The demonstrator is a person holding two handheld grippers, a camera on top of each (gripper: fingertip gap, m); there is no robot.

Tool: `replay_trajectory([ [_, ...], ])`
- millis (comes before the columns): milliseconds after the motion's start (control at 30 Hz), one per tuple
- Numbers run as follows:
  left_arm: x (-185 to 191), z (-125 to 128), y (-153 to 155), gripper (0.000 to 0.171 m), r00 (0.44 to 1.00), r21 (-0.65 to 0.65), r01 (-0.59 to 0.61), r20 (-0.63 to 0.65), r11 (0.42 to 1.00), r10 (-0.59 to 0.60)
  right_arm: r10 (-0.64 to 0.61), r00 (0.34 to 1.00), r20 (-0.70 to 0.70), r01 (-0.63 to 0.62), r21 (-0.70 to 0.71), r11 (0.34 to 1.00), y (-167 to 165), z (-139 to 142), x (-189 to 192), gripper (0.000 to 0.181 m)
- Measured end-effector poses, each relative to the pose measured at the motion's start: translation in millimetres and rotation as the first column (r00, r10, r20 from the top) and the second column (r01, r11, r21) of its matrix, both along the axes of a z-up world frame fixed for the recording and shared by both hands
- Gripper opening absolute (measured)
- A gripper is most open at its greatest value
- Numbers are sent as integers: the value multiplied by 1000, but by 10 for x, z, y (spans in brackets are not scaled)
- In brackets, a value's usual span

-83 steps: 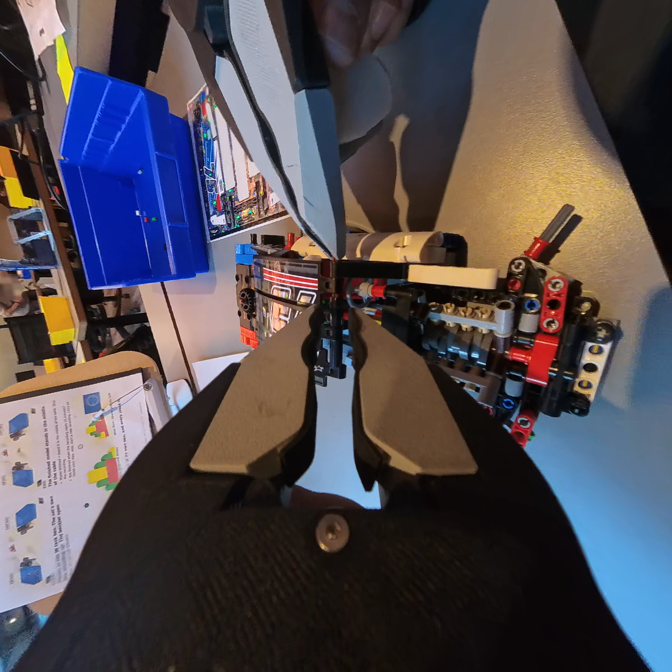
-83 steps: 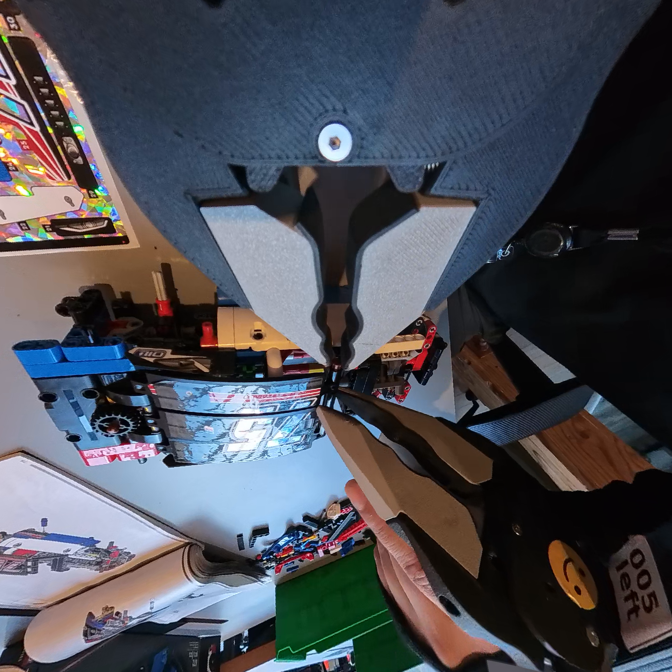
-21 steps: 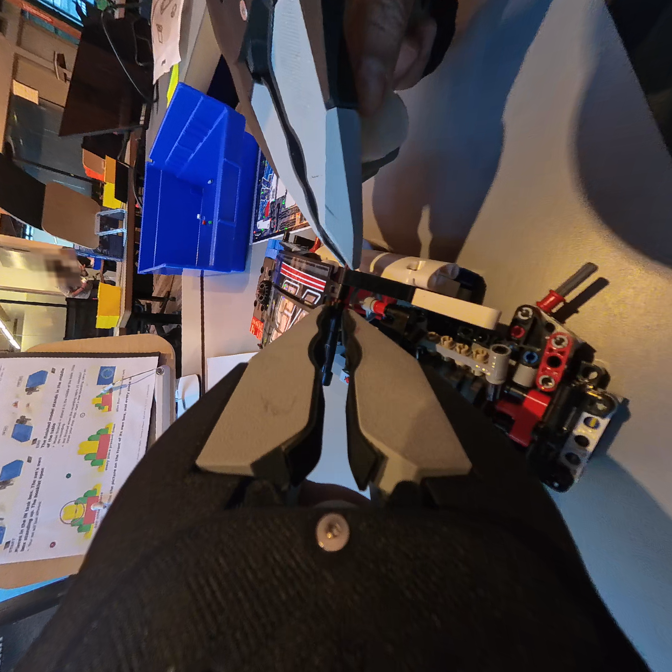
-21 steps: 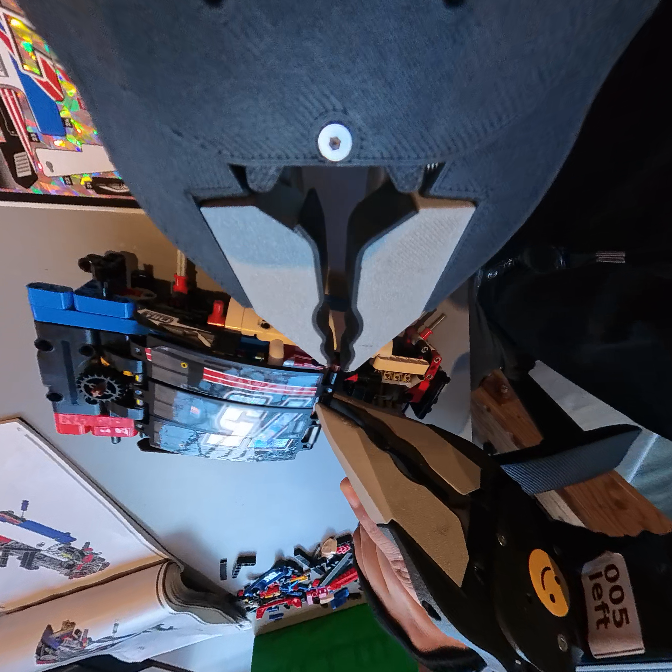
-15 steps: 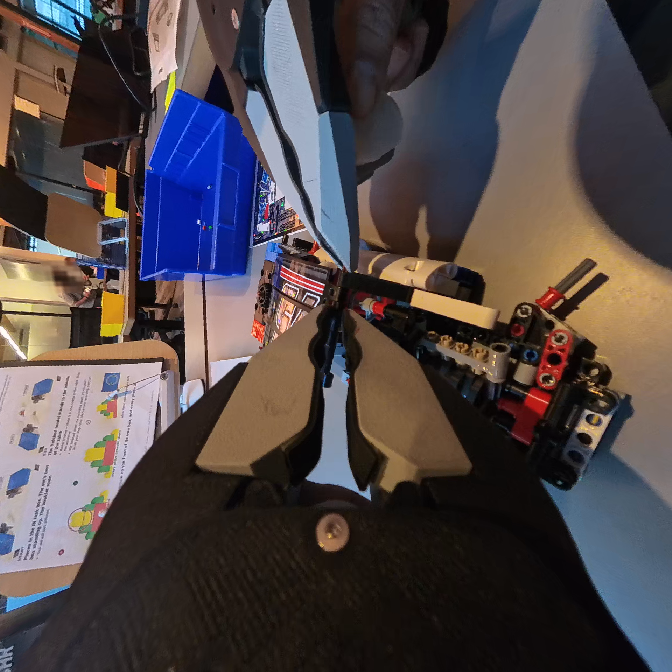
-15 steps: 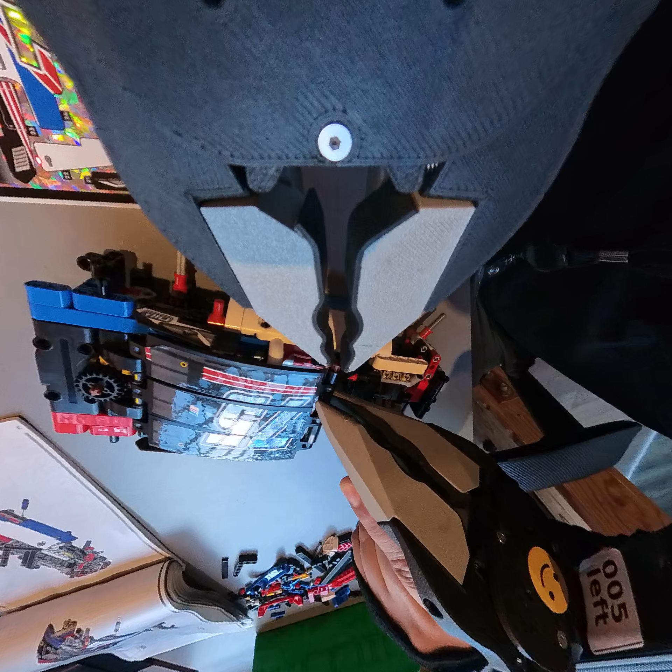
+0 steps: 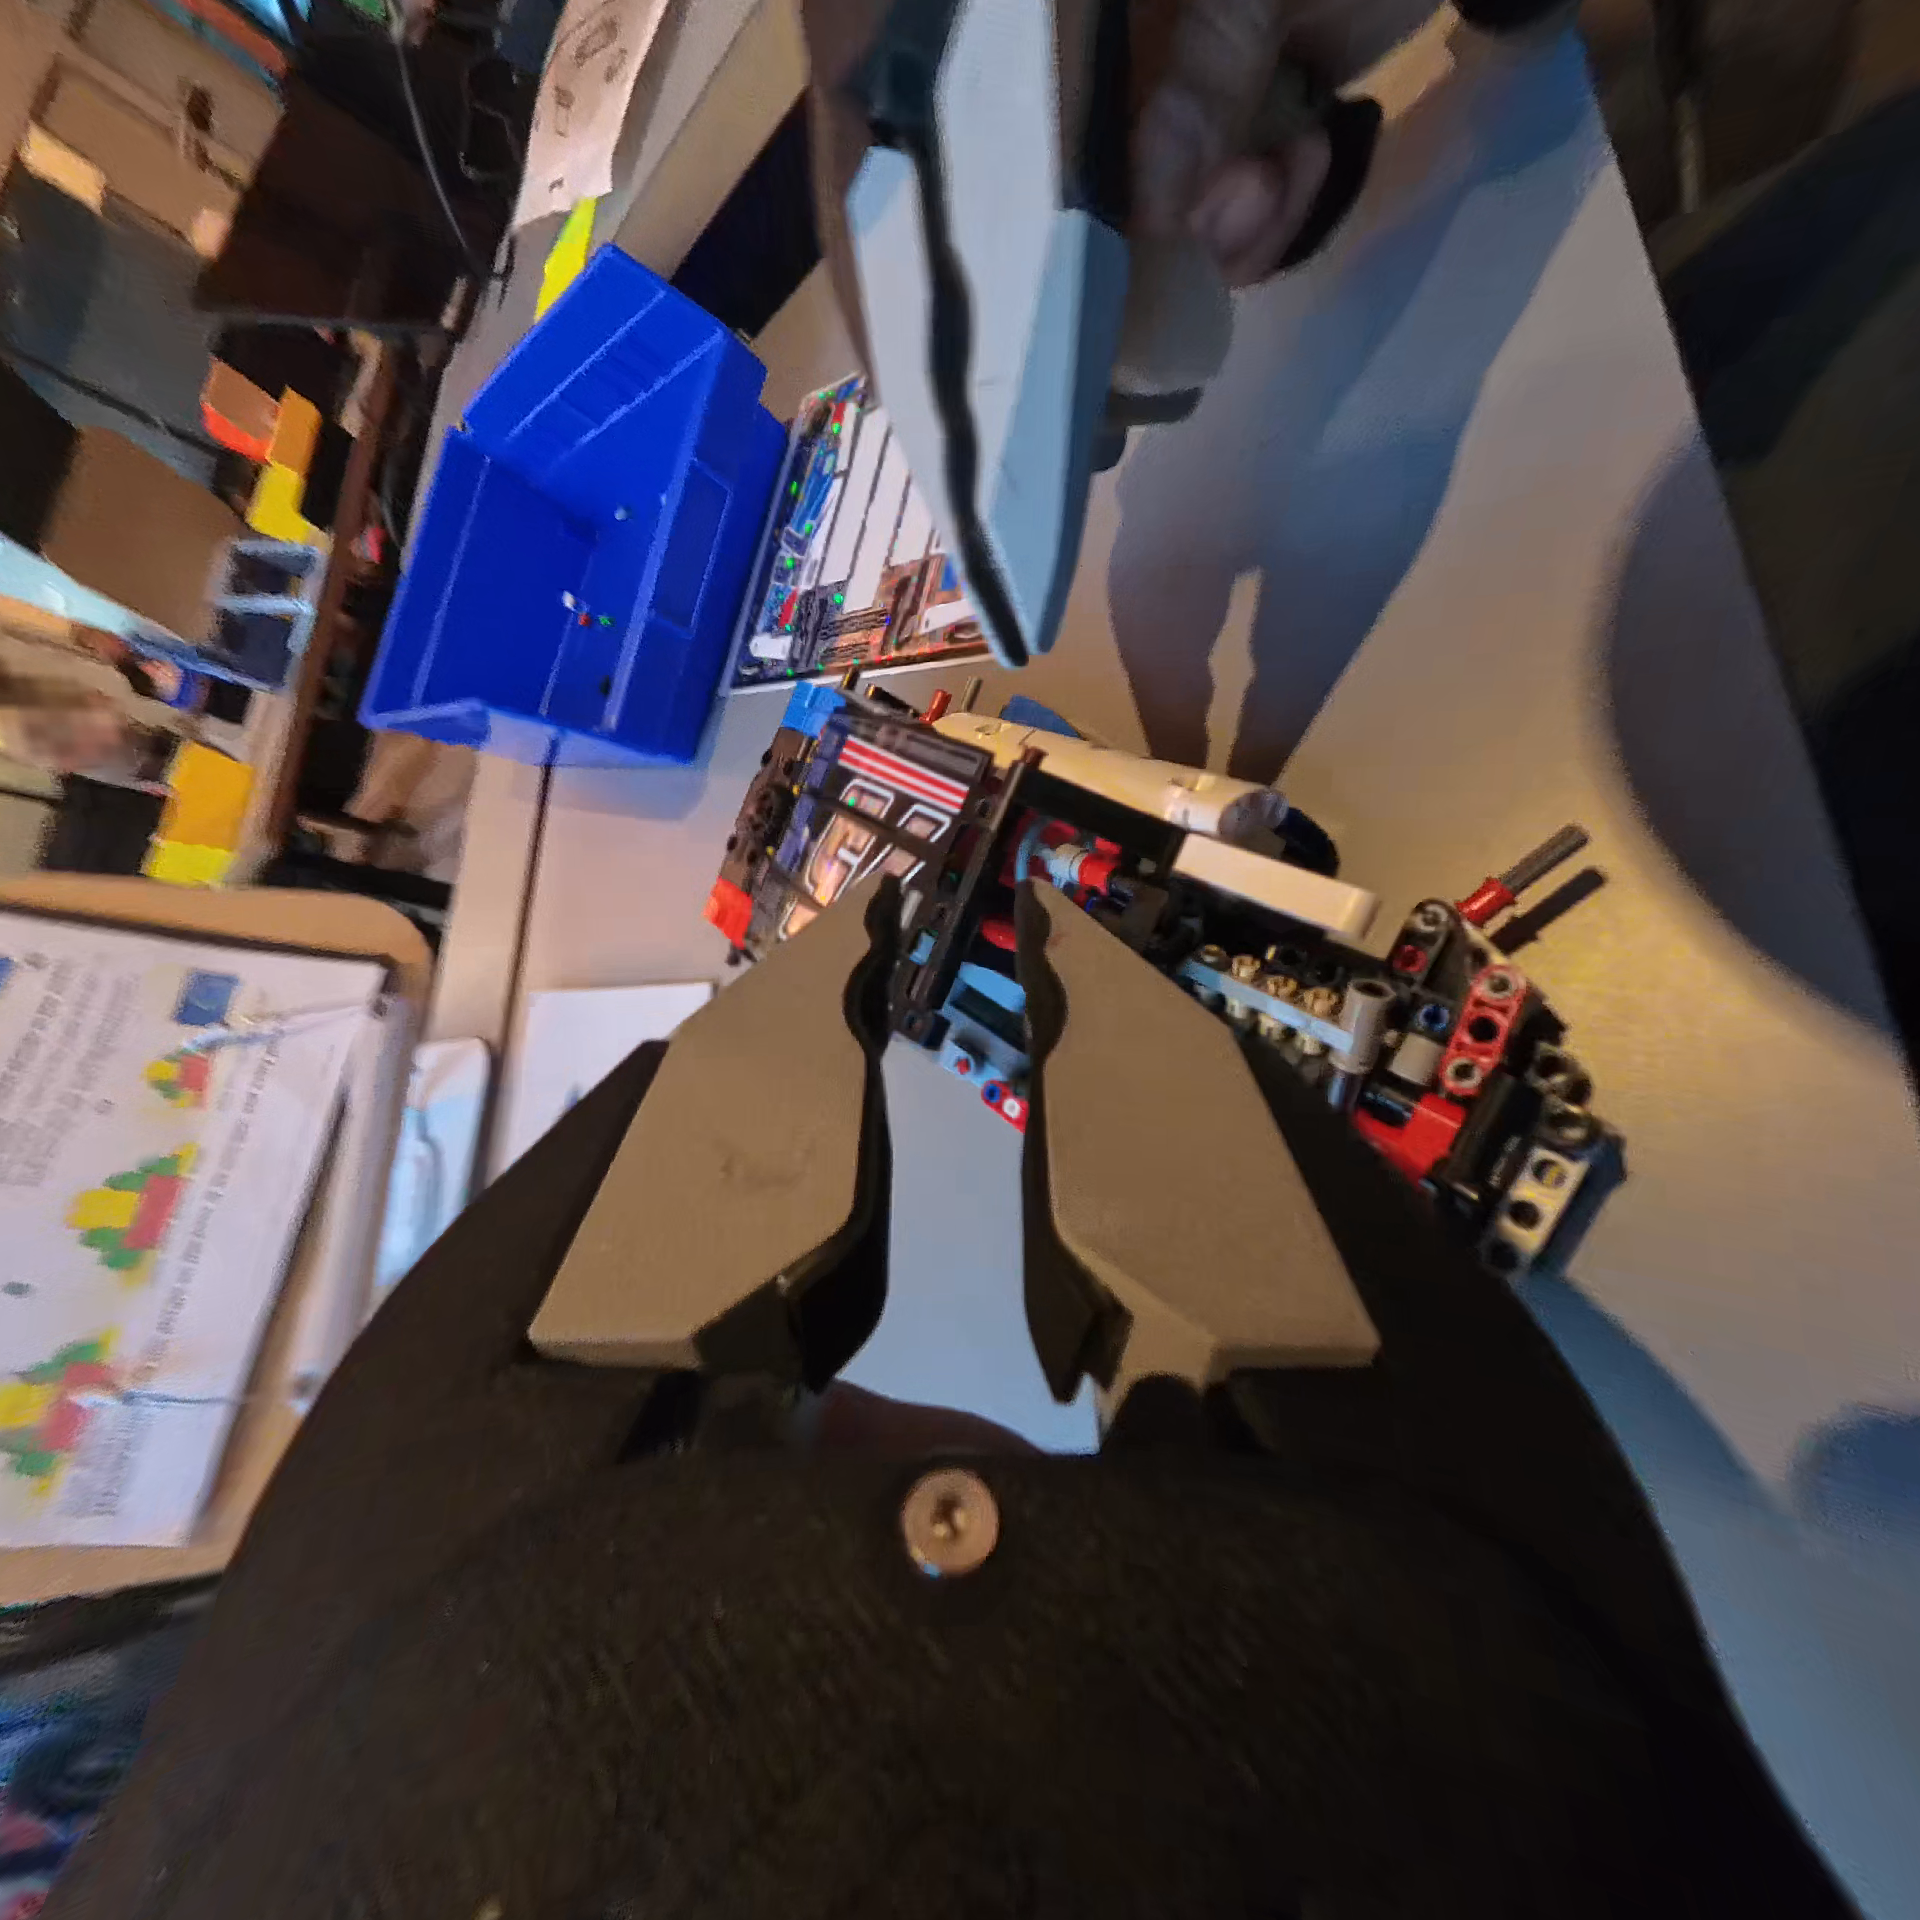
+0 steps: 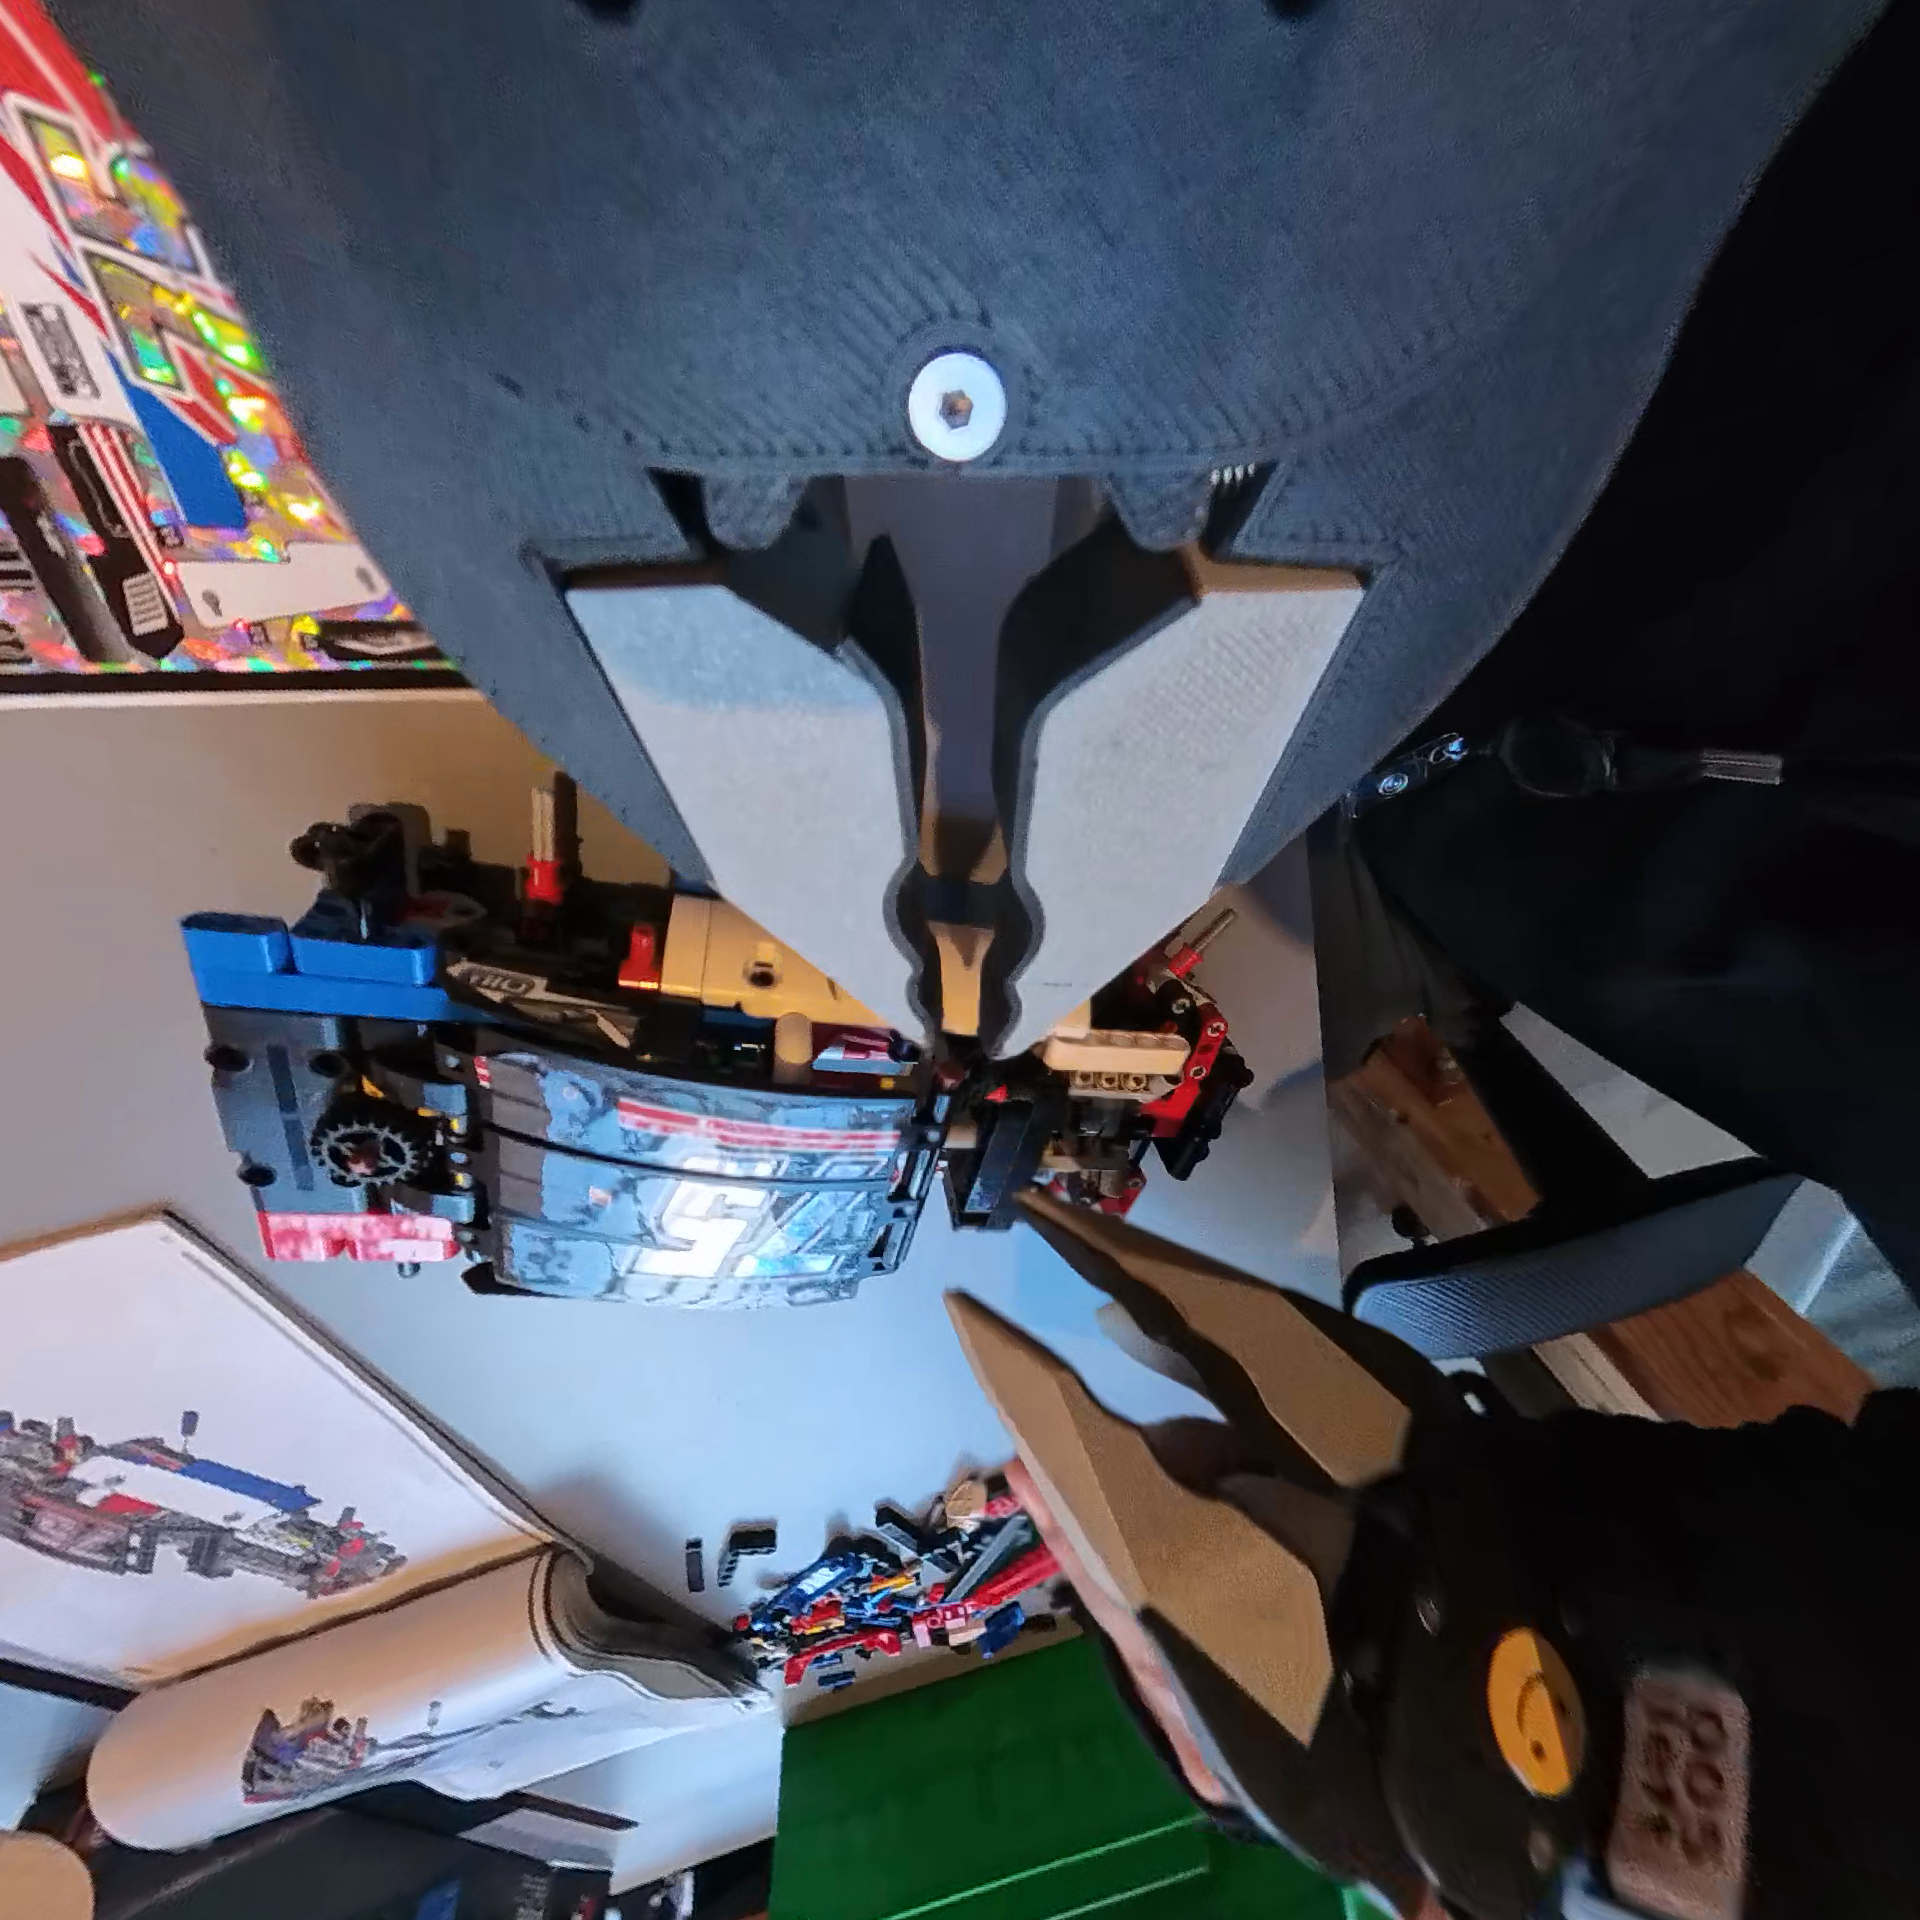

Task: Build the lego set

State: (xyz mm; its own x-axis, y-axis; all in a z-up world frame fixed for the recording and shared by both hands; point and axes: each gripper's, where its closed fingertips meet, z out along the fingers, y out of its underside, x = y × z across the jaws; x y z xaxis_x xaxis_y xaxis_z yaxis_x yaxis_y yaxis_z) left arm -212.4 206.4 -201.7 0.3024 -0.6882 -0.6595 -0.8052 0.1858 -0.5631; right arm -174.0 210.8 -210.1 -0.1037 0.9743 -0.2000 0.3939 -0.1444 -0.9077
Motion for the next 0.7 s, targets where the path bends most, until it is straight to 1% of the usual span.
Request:
replay_trajectory([
  [67, -113, 65, 48, 19, 994, -83, -64, 80, 994, 71, -21, 1000, 11, 21, -16, 1000, -3, -36, 2, 5],
  [167, -293, 22, 130, 20, 971, -255, -145, 147, 956, 186, -30, 999, 20, 31, -19, 999, -19, -71, -14, 5],
  [267, -374, -43, 174, 22, 948, -363, -190, 175, 912, 267, -59, 997, 45, 60, -11, 998, 12, -104, -19, 5],
  [333, -421, -79, 198, 22, 933, -395, -225, 177, 891, 314, -74, 996, 45, 77, -58, 995, -23, -88, -26, 5],
  [367, -429, -124, 182, 25, 929, -430, -230, 169, 873, 328, -83, 996, 40, 87, -82, 993, -49, -74, -27, 4],
  [400, -418, -175, 146, 30, 927, -477, -223, 165, 850, 336, -90, 995, 33, 93, -92, 991, -78, -60, -25, 3],
  [433, -411, -204, 133, 29, 921, -511, -219, 174, 832, 349, -104, 994, 29, 106, -83, 991, -88, -54, -23, 1],
  [500, -368, -197, 131, 27, 907, -546, -179, 230, 819, 352, -149, 988, 38, 150, -31, 988, -49, -71, -18, 0],
  [567, -357, -186, 150, 27, 888, -575, -152, 278, 804, 367, -166, 985, 38, 167, -23, 986, -43, -68, -41, 1],
  [700, -282, -227, 132, 30, 854, -691, -56, 341, 721, 393, -185, 982, 35, 187, -49, 981, -35, -68, -92, 2],
])
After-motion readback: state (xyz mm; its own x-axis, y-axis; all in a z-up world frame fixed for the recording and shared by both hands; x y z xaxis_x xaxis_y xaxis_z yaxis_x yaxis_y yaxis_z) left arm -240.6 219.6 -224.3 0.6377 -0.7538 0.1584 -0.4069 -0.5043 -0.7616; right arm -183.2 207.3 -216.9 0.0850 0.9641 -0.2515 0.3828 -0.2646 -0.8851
